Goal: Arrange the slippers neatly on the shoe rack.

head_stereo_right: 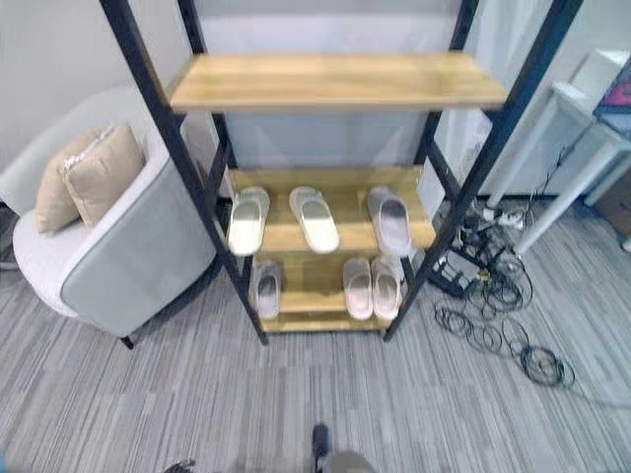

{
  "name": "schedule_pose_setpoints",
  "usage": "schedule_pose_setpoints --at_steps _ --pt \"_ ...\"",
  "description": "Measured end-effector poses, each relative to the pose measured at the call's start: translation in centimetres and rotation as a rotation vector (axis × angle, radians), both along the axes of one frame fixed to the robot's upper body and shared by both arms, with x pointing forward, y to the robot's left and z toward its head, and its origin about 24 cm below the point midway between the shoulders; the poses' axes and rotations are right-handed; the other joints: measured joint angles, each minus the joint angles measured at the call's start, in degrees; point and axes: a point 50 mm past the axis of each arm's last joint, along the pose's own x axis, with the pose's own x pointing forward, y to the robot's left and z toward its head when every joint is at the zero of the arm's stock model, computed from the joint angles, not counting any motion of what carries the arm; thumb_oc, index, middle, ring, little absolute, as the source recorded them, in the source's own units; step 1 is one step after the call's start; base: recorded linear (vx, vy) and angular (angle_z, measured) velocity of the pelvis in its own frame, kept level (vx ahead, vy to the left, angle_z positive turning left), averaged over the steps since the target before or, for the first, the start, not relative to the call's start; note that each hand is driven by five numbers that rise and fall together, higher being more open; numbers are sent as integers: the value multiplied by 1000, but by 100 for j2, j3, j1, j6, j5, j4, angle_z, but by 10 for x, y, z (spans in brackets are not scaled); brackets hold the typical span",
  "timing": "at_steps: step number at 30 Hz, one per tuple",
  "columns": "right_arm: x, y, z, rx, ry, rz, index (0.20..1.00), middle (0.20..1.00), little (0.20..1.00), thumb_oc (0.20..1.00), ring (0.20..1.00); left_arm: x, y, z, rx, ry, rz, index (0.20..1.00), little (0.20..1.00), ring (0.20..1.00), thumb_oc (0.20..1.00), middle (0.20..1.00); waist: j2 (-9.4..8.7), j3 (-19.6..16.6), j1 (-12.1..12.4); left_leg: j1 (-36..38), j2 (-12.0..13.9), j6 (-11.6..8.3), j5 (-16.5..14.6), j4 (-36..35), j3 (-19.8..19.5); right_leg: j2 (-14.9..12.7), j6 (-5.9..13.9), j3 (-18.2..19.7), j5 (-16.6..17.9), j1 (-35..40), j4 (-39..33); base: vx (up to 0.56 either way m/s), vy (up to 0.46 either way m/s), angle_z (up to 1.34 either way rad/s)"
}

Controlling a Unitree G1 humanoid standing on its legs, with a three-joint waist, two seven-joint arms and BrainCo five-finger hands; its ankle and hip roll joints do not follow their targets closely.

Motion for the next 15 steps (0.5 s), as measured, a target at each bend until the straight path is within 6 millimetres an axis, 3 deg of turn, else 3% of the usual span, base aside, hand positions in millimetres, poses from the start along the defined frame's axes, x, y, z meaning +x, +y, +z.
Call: schedule_pose_setpoints --at_steps 1,2,3,4,5,6,7,9,11,13,15 --pt "30 -4 5 -7 -103 62 1000 1000 1000 1000 1000 4 0 0 3 -3 -21 1000 1000 1000 1000 1000 -41 -156 131 -656 198 -250 223 764 -77 129 -4 -295 -43 153 -133 151 -523 58" --pt "45 -3 8 -6 -138 75 1000 1000 1000 1000 1000 19 -1 2 9 -28 -59 1000 1000 1000 1000 1000 -106 -119 161 -852 240 -476 377 1229 -82 191 -22 -357 -54 241 -109 127 -357 70" --pt "58 1 9 -4 -161 109 1000 1000 1000 1000 1000 34 4 6 32 -52 -108 1000 1000 1000 1000 1000 -282 -60 189 -1193 253 -483 498 1938 86 74 -187 -376 -195 514 -173 49 -153 95" --pt "57 2 9 -8 -152 126 1000 1000 1000 1000 1000 49 7 10 47 -97 -152 1000 1000 1000 1000 1000 -521 -12 200 -1377 226 -257 185 1634 540 -62 -147 -291 -478 689 -267 -7 -35 94" --pt "60 3 9 -17 -152 127 1000 1000 1000 1000 1000 64 1 14 30 -166 -169 1000 1000 1000 1000 1000 -532 -13 285 -1526 48 -159 197 729 434 -76 -95 -238 -500 643 -233 47 15 52" --pt "71 3 11 -26 -178 131 1000 1000 1000 1000 1000 71 -1 15 25 -193 -173 1000 1000 1000 1000 1000 -532 27 299 -1649 -68 -47 279 276 338 -73 -91 -207 -498 623 -240 65 33 -39" --pt "86 9 15 -16 -231 151 1000 1000 1000 1000 1000 70 -1 15 27 -197 -162 1000 1000 1000 1000 1000 -441 57 325 -1666 -231 56 568 -398 199 32 16 -4 -477 653 -240 95 46 -96" --pt "81 17 12 3 -236 155 1000 1000 1000 1000 1000 53 4 11 31 -153 -118 1000 1000 1000 1000 1000 -367 116 195 -1425 -340 329 958 -865 193 219 102 117 -493 896 -235 112 104 -103" --pt "55 13 7 -1 -182 101 1000 1000 1000 1000 1000 38 9 8 44 -103 -90 1000 1000 1000 1000 1000 -351 56 -29 -1109 -287 360 968 -797 242 248 168 249 -605 1116 -267 96 140 -78" --pt "45 7 6 -13 -158 95 1000 1000 1000 1000 1000 37 5 7 35 -97 -91 1000 1000 1000 1000 1000 -273 46 -132 -831 -237 368 973 -1042 217 242 174 251 -608 1129 -266 52 116 -31" --pt "55 8 9 -7 -207 111 1000 1000 1000 1000 1000 35 0 6 22 -90 -92 1000 1000 1000 1000 1000 -149 15 -120 -417 -139 576 1245 -1551 214 272 190 249 -618 1247 -267 30 121 2"
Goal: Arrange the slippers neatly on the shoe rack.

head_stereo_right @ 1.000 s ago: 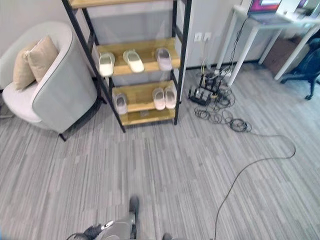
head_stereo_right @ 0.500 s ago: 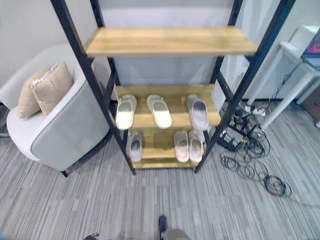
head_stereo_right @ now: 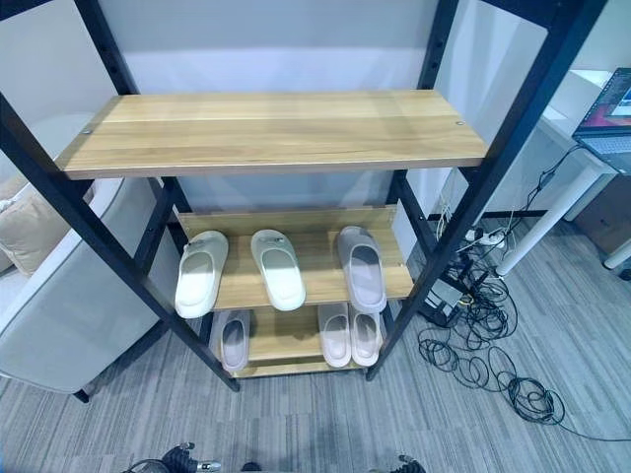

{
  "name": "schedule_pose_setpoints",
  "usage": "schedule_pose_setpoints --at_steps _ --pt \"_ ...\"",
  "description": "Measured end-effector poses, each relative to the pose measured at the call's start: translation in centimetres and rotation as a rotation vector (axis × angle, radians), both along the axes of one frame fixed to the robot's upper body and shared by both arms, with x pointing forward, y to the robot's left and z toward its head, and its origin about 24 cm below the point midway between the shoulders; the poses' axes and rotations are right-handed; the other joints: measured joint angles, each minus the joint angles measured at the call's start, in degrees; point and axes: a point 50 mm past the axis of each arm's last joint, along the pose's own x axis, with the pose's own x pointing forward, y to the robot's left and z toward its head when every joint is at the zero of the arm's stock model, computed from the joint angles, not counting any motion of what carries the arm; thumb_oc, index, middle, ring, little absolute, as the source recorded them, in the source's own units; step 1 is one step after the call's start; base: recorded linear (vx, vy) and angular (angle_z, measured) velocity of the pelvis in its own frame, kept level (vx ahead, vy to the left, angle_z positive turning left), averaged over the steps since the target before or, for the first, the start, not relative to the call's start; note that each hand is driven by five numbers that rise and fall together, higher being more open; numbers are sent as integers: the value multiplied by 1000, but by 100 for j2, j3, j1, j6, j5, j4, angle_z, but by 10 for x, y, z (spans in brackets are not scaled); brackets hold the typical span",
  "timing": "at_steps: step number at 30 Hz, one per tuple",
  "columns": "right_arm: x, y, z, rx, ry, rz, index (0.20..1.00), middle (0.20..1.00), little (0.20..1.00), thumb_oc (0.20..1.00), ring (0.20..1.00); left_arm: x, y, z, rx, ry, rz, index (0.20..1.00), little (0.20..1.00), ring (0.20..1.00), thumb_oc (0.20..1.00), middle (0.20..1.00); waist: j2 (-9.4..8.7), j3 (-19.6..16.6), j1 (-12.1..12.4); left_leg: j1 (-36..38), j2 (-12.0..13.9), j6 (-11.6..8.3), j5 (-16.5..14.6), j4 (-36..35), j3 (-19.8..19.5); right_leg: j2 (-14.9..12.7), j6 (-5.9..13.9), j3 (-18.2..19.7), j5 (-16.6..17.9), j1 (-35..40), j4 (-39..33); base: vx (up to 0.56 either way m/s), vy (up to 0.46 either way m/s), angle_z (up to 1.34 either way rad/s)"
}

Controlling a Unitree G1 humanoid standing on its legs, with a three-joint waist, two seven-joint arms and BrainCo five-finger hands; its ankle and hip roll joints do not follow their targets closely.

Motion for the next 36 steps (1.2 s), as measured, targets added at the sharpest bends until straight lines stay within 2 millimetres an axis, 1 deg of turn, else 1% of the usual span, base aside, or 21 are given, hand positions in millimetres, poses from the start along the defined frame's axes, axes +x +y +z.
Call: schedule_pose_setpoints --at_steps 1,2,3,5,7,8,10,11,12,15,17,20,22,23,25,28,30,33,34,35,36 --pt "14 3 4 10 -57 14 1000 1000 1000 1000 1000 -1 -3 -1 -6 2 -2 1000 1000 1000 1000 1000 71 -44 13 63 3 -41 -43 -40 -9 -4 38 -1 -19 18 -1 3 105 3" --pt "38 8 12 25 -146 38 1000 1000 1000 1000 1000 2 -8 -1 -18 -4 -15 1000 1000 1000 1000 1000 190 -110 13 71 -17 -105 -156 -39 -13 -32 118 -4 -43 14 -2 -22 90 1" --pt "50 6 18 38 -200 48 1000 1000 1000 1000 1000 0 -7 -1 -18 -2 -17 1000 1000 1000 1000 1000 218 -123 23 73 -61 -105 -154 -17 -3 -85 197 -7 -80 10 6 -57 80 4" --pt "51 0 26 66 -285 25 1000 1000 1000 1000 1000 -7 -2 -1 -6 7 -32 1000 1000 1000 1000 1000 193 -152 39 75 -148 -70 -136 -19 15 -195 414 -25 -203 -73 118 -65 72 -1" --pt "34 0 29 74 -303 45 1000 1000 1000 1000 1000 -16 -2 -2 -8 15 -28 1000 1000 1000 1000 1000 181 -158 2 -42 -191 -15 -103 -43 106 -248 394 -41 -208 -222 151 -58 81 -18" --pt "29 6 31 79 -311 87 1000 1000 1000 1000 1000 -15 -1 -2 -7 10 -31 1000 1000 1000 1000 1000 196 -140 -35 -61 -216 15 -82 -43 122 -274 372 -41 -164 -235 114 -64 76 -14" --pt "23 13 32 89 -320 121 1000 1000 1000 1000 1000 -16 -3 -2 -14 -1 -34 1000 1000 1000 1000 1000 217 -134 -175 -80 -239 54 -56 -45 144 -300 407 -38 -127 -234 81 -50 58 -5" --pt "24 13 33 87 -323 128 1000 1000 1000 1000 1000 -14 -5 -2 -19 -10 -36 1000 1000 1000 1000 1000 234 -141 -172 -115 -253 59 -52 -46 146 -313 435 -39 -107 -248 27 -54 68 -2" --pt "29 14 39 91 -362 128 1000 1000 1000 1000 1000 -14 -6 -2 -22 -13 -33 1000 1000 1000 1000 1000 256 -130 -177 -140 -265 57 -46 -46 159 -327 394 -37 -43 -268 -2 -72 87 -3" --pt "45 13 56 86 -488 104 1000 1000 1000 1000 1000 -15 -7 -3 -25 -14 -12 1000 1000 1000 1000 1000 346 -167 -185 -241 -286 103 -7 -45 176 -356 440 -43 4 -367 -4 -45 81 -1" --pt "52 11 59 79 -512 113 1000 1000 1000 1000 1000 -16 -8 -3 -27 -12 -12 1000 1000 1000 1000 1000 360 -165 -178 -300 -302 122 14 -45 170 -373 475 -57 32 -411 -5 0 76 4" --pt "70 14 74 90 -618 141 1000 1000 1000 1000 1000 -17 -10 -3 -31 -11 -14 1000 1000 1000 1000 1000 346 -160 -161 -305 -344 121 7 -47 160 -411 493 -80 29 -394 -6 17 76 5" --pt "91 19 105 100 -788 185 1000 1000 1000 1000 1000 -16 -10 -3 -23 -12 -41 1000 1000 1000 1000 1000 365 -119 -177 -314 -357 129 13 -47 134 -424 502 -118 35 -385 -7 19 48 7" --pt "97 20 111 101 -821 188 1000 1000 1000 1000 1000 -16 -10 -3 -24 -11 -42 1000 1000 1000 1000 1000 346 -130 -160 -312 -360 122 8 -48 132 -425 503 -123 34 -379 -7 27 49 3" --pt "133 18 146 66 -992 221 1000 1000 1000 1000 1000 -15 -8 -2 -21 -20 -52 1000 1000 1000 1000 1000 322 -122 -143 -341 -376 101 -6 -49 121 -445 507 -163 32 -390 -8 32 35 8" --pt "159 13 172 12 -1115 216 1000 1000 1000 1000 1000 -12 -9 -2 -13 -36 -52 1000 1000 1000 1000 1000 308 -115 44 -428 -411 101 -7 -48 65 -472 529 -209 18 -426 -10 56 34 11" --pt "170 7 178 -28 -1140 183 1000 1000 1000 1000 1000 -11 -8 -2 -6 -42 -53 1000 1000 1000 1000 1000 267 -105 135 -429 -436 141 22 -45 -25 -488 574 -312 -11 -425 -8 58 24 23" --pt "192 -5 167 -79 -1072 110 1000 1000 1000 1000 1000 -5 -7 0 -2 -55 -59 1000 1000 1000 1000 1000 247 -44 313 -555 -451 158 47 -44 -57 -498 595 -346 -22 -541 -8 12 28 12" --pt "197 -5 170 -77 -1082 93 1000 1000 1000 1000 1000 -3 -7 0 -2 -60 -60 1000 1000 1000 1000 1000 249 4 349 -662 -465 183 97 -23 -139 -501 598 -403 -19 -623 -7 -34 42 25" --pt "208 -5 178 -76 -1102 78 1000 1000 1000 1000 1000 2 -8 1 -2 -71 -72 1000 1000 1000 1000 1000 284 179 399 -728 -476 189 126 -18 -178 -509 601 -499 -16 -675 -7 -36 44 27" --pt "233 -14 196 -117 -1125 51 1000 1000 1000 1000 1000 14 -12 3 -9 -104 -112 1000 1000 1000 1000 1000 389 417 487 -1070 -475 111 162 -41 -190 -509 635 -535 65 -1000 -7 -1 66 21"
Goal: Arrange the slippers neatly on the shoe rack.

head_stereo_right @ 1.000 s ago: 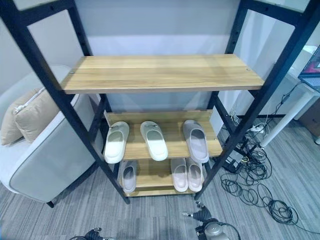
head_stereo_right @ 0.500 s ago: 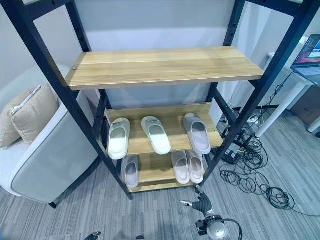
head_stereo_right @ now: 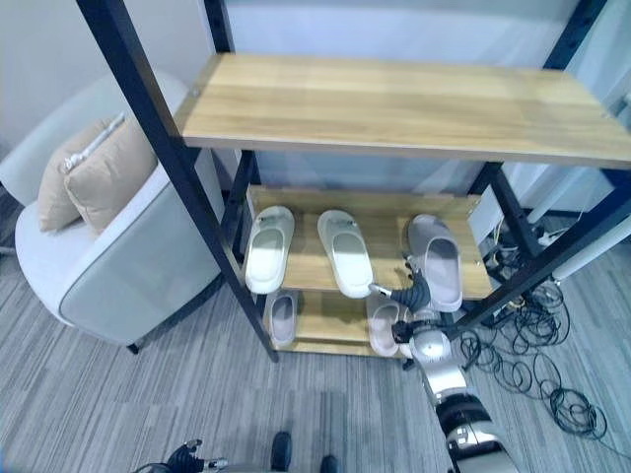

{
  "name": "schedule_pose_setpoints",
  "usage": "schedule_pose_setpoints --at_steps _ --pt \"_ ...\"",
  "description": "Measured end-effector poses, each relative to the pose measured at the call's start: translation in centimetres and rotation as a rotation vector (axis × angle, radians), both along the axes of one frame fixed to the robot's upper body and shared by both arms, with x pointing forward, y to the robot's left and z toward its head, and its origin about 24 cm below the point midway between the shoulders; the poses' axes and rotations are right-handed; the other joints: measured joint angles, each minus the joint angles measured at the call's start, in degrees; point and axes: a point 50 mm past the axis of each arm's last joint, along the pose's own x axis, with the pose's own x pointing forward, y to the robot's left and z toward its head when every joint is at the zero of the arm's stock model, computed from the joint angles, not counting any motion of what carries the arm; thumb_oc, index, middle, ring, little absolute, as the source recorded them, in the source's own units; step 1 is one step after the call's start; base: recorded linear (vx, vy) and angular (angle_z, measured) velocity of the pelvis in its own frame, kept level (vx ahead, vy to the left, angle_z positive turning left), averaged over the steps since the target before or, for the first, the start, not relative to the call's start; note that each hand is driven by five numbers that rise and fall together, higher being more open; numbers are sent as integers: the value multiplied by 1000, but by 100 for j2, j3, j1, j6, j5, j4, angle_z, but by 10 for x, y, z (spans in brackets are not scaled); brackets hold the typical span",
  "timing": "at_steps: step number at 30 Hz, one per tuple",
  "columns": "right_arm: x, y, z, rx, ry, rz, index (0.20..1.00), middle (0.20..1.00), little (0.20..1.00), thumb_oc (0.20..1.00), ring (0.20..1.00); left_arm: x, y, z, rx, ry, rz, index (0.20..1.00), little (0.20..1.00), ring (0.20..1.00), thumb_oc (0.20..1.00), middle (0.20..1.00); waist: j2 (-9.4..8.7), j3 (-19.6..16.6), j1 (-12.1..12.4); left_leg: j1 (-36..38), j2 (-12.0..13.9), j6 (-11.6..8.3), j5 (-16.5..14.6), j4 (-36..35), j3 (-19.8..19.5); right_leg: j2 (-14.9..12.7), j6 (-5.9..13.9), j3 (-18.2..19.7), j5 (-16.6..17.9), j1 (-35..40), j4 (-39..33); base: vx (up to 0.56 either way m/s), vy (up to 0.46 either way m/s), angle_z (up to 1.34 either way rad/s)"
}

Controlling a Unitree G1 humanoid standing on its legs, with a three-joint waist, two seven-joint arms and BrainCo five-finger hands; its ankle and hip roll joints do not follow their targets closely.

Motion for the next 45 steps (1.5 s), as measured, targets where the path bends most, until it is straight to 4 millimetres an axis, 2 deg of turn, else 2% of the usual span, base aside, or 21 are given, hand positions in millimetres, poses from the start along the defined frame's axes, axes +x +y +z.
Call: schedule_pose_setpoints --at_steps 1,4,7,10,12,14,15,17,20,24,28,33,35,36,37,41,45 --pt "7 -10 13 -27 -29 -20 1000 1000 1000 1000 1000 10 -4 2 -11 -27 -9 1000 1000 1000 1000 1000 66 224 141 -110 -17 24 63 28 -41 -10 12 -23 34 -98 0 22 63 24" --pt "12 -8 25 -5 -76 -29 1000 1000 1000 1000 1000 12 -3 3 -9 -38 -11 1000 1000 1000 1000 1000 42 305 165 -274 -62 63 104 29 -123 -43 13 -112 33 -242 0 39 36 16" --pt "12 -8 27 24 -92 -41 1000 1000 1000 1000 1000 15 -1 4 0 -45 -18 1000 1000 1000 1000 1000 -13 320 152 -240 -82 66 106 31 -141 -60 32 -119 44 -191 -1 34 10 9" --pt "12 -8 24 31 -78 -42 1000 1000 1000 1000 1000 16 -2 4 11 -52 -40 1000 1000 1000 1000 1000 -30 327 167 -248 -84 63 108 30 -161 -58 37 -154 40 -193 -1 0 0 0" --pt "12 0 20 82 -78 -43 1000 1000 1000 1000 1000 15 -2 4 7 -50 -34 1000 1000 1000 1000 1000 -42 322 150 -255 -84 29 112 27 -167 -57 38 -158 39 -200 -2 37 -5 -2" --pt "8 17 20 152 -106 -15 1000 1000 1000 1000 1000 15 -3 4 4 -49 -32 1000 1000 1000 1000 1000 -85 294 130 -258 -84 -3 95 25 -167 -58 37 -158 40 -200 -1 63 -19 0" --pt "4 30 17 203 -115 6 1000 1000 1000 1000 1000 12 0 3 12 -41 -23 1000 1000 1000 1000 1000 -165 213 130 -250 -84 -4 96 26 -181 -59 37 -166 40 -187 -2 75 -30 5" --pt "-1 34 12 219 -105 11 1000 1000 1000 1000 1000 11 2 3 19 -36 -21 1000 1000 1000 1000 1000 -244 119 147 -238 -94 -2 109 27 -254 -59 37 -230 40 -155 -2 51 -20 19" --pt "-3 32 7 218 -88 7 1000 1000 1000 1000 1000 7 3 3 24 -29 -17 1000 1000 1000 1000 1000 -256 -1 175 -207 -112 0 140 28 -317 -68 37 -289 39 -101 -2 4 -6 12" --pt "-2 30 4 208 -71 -7 1000 1000 1000 1000 1000 5 1 2 24 -27 -14 1000 1000 1000 1000 1000 -145 -104 269 -286 -113 -68 158 23 -348 -67 34 -314 40 -171 -2 -8 1 2" --pt "-4 23 5 174 -83 -44 1000 1000 1000 1000 1000 3 2 2 34 -31 -6 1000 1000 1000 1000 1000 -119 -119 269 -340 -119 -68 163 26 -398 -67 32 -371 42 -211 -2 17 5 7" --pt "-19 -33 18 109 -207 -390 1000 1000 1000 1000 1000 3 -2 1 40 -39 -9 1000 1000 1000 1000 1000 -30 -115 287 -371 -147 -58 198 27 -500 -75 40 -456 33 -214 -5 9 -1 10" --pt "-20 -35 10 105 -175 -410 1000 1000 1000 1000 1000 3 -2 1 42 -41 -11 1000 1000 1000 1000 1000 -10 -103 280 -370 -146 -87 189 26 -487 -75 40 -455 28 -217 -5 6 -1 -2" --pt "-23 -39 -6 97 -98 -431 1000 1000 1000 1000 1000 3 -2 1 40 -44 -12 1000 1000 1000 1000 1000 -9 -103 295 -390 -146 -90 188 23 -503 -75 42 -473 23 -226 -5 -8 0 5" --pt "-24 -40 -12 71 -61 -420 1000 1000 1000 1000 1000 3 -2 1 39 -46 -12 1000 1000 1000 1000 1000 -8 -102 315 -444 -147 -94 191 6 -510 -75 42 -497 24 -270 -5 -18 3 8" --pt "-9 -29 0 65 -81 -340 1000 1000 1000 1000 1000 6 -3 2 40 -54 -21 1000 1000 1000 1000 1000 3 -66 303 -628 -162 -154 257 28 -615 -77 41 -606 33 -427 -5 -2 12 14" --pt "3 -26 11 109 -105 -325 1000 1000 1000 1000 1000 11 -4 3 35 -68 -24 1000 1000 1000 1000 1000 12 1 440 -645 -165 -163 262 27 -641 -75 41 -651 32 -436 -4 8 6 5"
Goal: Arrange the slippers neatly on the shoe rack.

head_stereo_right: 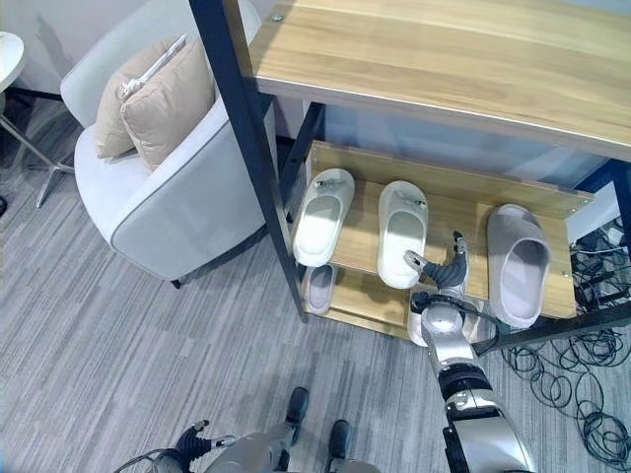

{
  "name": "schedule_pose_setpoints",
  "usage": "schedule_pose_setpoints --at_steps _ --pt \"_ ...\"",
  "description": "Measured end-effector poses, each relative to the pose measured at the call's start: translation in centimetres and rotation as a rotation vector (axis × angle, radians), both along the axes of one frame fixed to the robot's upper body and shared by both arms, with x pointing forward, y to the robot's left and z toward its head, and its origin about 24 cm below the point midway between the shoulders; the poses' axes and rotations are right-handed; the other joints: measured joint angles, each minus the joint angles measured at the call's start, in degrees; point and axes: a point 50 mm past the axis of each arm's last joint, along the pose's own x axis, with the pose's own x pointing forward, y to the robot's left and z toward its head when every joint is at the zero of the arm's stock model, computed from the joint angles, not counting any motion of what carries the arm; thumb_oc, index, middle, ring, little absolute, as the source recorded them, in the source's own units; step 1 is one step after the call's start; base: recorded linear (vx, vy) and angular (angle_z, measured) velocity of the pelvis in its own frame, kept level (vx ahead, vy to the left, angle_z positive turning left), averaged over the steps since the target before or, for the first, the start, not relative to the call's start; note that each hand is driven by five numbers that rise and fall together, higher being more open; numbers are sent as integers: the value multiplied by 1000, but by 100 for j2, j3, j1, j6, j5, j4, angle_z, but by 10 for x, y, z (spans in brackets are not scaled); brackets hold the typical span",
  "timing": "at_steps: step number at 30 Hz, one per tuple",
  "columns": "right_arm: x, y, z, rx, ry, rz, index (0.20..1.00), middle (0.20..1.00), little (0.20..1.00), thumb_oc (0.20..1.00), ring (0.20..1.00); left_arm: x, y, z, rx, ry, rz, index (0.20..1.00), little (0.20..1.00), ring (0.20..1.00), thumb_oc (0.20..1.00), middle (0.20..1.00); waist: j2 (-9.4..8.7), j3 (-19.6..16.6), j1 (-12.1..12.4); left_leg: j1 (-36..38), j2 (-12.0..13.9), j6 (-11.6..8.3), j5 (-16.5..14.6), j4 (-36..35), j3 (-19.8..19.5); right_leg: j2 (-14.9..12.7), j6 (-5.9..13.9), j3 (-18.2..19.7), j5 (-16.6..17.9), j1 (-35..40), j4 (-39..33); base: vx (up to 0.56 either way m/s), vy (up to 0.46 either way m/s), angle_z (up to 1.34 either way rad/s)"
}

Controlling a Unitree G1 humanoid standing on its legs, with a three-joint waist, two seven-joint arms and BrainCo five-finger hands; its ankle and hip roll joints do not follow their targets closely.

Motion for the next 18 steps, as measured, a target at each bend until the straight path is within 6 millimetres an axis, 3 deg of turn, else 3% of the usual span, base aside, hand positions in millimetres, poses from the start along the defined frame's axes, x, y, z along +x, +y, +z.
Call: schedule_pose_setpoints --at_steps 13,18 --pt "27 17 29 71 -76 76 1000 1000 1000 1000 1000 5 1 2 6 -24 16 1000 1000 1000 1000 1000 -9 132 44 -197 -15 -55 119 1 -151 11 -2 -120 2 -156 0 2 0 6" --pt "28 25 29 90 -96 92 1000 1000 1000 1000 1000 6 -2 1 -1 -27 17 1000 1000 1000 1000 1000 -5 149 38 -208 -18 -81 102 0 -157 9 -5 -130 6 -159 0 0 0 0"
